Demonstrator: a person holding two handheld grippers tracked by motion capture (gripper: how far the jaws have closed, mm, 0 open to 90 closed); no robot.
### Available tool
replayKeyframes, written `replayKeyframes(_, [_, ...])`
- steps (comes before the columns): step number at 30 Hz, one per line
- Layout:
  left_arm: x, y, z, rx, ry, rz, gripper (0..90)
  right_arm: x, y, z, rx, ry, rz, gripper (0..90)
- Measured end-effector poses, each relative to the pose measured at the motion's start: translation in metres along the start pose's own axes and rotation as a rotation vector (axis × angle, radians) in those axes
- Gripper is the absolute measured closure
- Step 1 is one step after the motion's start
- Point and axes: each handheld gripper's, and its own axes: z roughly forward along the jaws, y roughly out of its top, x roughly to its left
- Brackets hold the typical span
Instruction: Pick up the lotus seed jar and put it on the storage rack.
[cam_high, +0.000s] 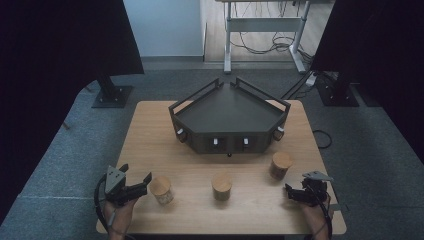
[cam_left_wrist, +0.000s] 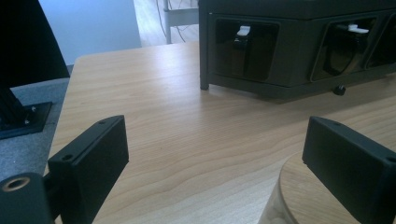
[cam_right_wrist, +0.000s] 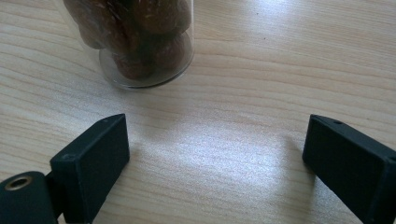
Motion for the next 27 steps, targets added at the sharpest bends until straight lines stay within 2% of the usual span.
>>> replayKeyframes(13, [-0.006, 0.002, 0.0, -0.005, -0.017, 0.01, 6.9, 0.0, 0.0, 0.0, 0.0, 0.001, -0.001, 6.6])
replayKeyframes(27, [-0.011, 0.002, 0.0, -0.015, -0.039, 0.003, 6.8, 0.0, 0.0, 0.0, 0.0, 0.001, -0.001, 6.6])
